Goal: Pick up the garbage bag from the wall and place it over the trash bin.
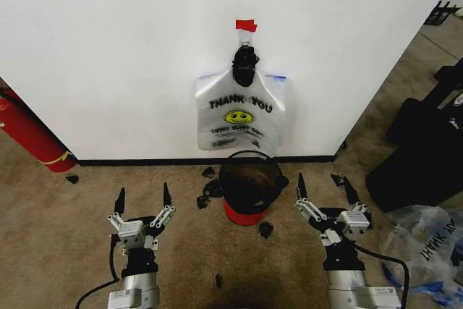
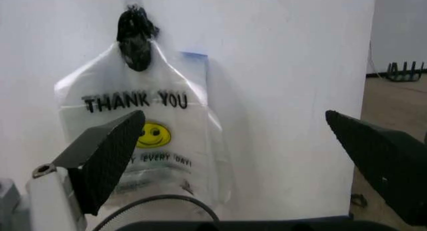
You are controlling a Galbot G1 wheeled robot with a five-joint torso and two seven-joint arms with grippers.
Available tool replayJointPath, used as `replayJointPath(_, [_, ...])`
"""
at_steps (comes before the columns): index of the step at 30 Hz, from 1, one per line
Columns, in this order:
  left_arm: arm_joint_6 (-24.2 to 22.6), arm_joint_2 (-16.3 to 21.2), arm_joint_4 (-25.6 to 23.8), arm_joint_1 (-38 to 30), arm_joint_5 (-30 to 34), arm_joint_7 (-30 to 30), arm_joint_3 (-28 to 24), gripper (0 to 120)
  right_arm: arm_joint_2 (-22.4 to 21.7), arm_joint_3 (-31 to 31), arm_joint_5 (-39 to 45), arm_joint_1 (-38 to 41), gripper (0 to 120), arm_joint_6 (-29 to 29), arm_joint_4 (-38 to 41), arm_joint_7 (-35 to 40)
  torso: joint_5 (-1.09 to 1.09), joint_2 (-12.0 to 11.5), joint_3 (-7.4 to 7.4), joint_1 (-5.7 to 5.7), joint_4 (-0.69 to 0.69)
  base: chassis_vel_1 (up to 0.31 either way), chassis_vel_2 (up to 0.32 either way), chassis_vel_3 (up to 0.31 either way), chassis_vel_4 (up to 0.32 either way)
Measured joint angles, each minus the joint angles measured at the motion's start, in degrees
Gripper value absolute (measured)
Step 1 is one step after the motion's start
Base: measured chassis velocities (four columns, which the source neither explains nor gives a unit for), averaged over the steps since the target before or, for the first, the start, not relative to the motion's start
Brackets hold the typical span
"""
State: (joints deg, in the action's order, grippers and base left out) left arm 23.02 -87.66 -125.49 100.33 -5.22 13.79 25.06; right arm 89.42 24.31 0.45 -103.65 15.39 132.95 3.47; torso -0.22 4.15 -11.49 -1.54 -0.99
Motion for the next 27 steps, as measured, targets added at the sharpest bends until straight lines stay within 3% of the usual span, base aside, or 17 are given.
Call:
replayJointPath(17, [4.0, 0.8, 0.5, -0.2, -5.2, 0.4, 0.1, 100, 0.1, 0.7, -1.5, -1.4, 100, 3.1, -2.5, -0.2, 0.01, 0.0, 0.00, 0.00, 0.00, 0.000, 0.000, 0.000, 0.000])
replayJointPath(27, [4.7, 0.9, 1.3, -0.5, -5.1, -0.5, -0.7, 100, -0.9, 2.4, -0.2, -3.5, 100, 5.7, -2.6, -1.1, 0.00, 0.0, 0.00, 0.00, 0.00, 0.000, 0.000, 0.000, 0.000])
